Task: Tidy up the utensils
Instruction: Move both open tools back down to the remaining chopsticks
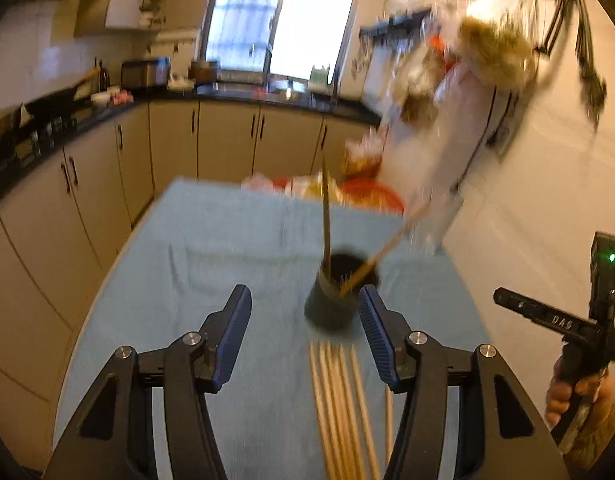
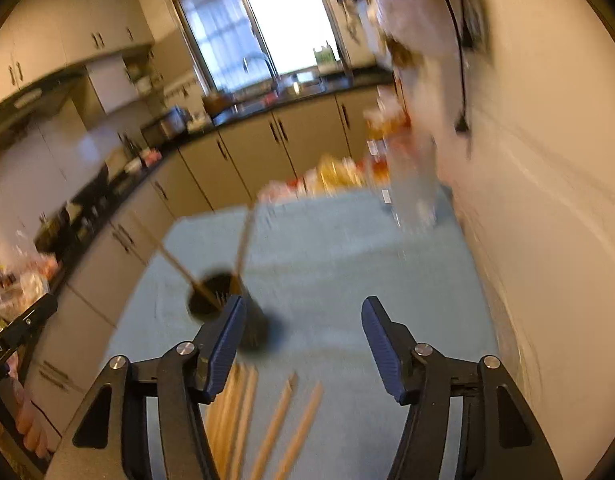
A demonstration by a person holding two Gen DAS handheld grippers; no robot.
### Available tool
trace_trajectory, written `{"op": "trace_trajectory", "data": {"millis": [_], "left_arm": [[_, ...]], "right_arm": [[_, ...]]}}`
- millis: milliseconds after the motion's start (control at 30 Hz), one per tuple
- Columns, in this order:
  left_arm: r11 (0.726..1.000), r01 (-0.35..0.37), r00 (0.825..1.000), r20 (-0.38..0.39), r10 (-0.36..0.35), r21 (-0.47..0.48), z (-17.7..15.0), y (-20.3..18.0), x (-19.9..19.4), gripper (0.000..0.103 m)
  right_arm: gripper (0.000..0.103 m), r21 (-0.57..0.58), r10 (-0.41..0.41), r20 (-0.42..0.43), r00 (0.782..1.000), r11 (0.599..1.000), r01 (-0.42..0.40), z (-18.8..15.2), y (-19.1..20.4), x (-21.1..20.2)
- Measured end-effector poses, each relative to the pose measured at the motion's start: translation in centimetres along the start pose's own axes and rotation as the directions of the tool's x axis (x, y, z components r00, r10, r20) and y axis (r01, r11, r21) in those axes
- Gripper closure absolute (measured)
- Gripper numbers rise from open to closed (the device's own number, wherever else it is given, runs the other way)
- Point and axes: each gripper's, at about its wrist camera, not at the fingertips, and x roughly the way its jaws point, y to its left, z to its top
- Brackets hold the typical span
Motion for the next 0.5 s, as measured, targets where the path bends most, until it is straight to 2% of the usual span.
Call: {"op": "trace_trajectory", "data": {"millis": [100,133,167,200,233,267,367,500], "left_arm": [[1.000,0.000,0.993,-0.117,-0.002,-0.018,-3.9,0.3,3.2,0.049],[1.000,0.005,0.985,-0.172,-0.010,-0.027,-5.5,0.4,4.7,0.049],[1.000,0.008,0.980,-0.201,-0.014,-0.029,-6.3,0.4,5.6,0.049],[0.999,0.013,0.970,-0.243,-0.021,-0.034,-7.5,0.4,7.0,0.051],[0.999,0.015,0.964,-0.264,-0.023,-0.034,-8.2,0.4,7.7,0.056],[1.000,0.012,0.957,-0.289,-0.020,-0.028,-8.9,0.2,8.8,0.059],[1.000,0.001,0.947,-0.322,0.000,0.002,-9.9,-0.4,10.9,0.066],[0.999,-0.033,0.936,-0.348,0.042,0.031,-9.7,-0.8,13.4,0.081]], "right_arm": [[0.038,0.025,0.003,-0.119,0.993,1.000,0.000,-3.8,-1.7,2.5],[0.040,0.041,0.017,-0.162,0.987,0.999,-0.011,-5.1,-2.2,3.6],[0.042,0.054,0.030,-0.192,0.981,0.998,-0.020,-6.3,-2.4,4.4],[0.049,0.061,0.039,-0.218,0.975,0.998,-0.026,-7.3,-2.6,5.2],[0.055,0.061,0.045,-0.239,0.970,0.998,-0.032,-8.2,-2.6,5.9],[0.056,0.057,0.052,-0.254,0.966,0.998,-0.039,-9.1,-2.4,6.5],[0.056,0.025,0.045,-0.275,0.960,0.999,-0.040,-10.8,-1.3,7.9],[0.057,-0.015,0.018,-0.294,0.956,1.000,-0.023,-11.0,0.2,9.7]]}}
